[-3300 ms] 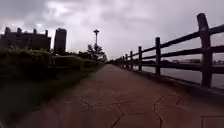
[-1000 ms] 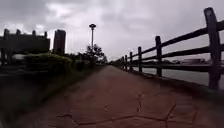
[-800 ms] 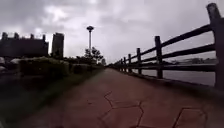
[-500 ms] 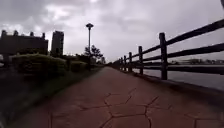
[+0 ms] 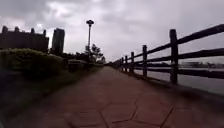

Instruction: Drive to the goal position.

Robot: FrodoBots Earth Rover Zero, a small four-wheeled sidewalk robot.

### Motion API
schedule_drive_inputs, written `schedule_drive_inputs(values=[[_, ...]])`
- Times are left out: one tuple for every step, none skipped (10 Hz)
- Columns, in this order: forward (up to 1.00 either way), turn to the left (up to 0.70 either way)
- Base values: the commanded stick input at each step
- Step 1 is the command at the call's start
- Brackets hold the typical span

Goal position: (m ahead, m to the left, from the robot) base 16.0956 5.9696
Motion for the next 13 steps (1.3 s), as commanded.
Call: schedule_drive_inputs(values=[[1.0,0.0],[1.0,0.0],[1.0,0.04],[1.0,0.28],[1.0,0.11],[1.0,0.0],[1.0,0.0],[1.0,0.0],[1.0,0.0],[1.0,0.0],[1.0,0.0],[1.0,0.0],[1.0,0.0]])
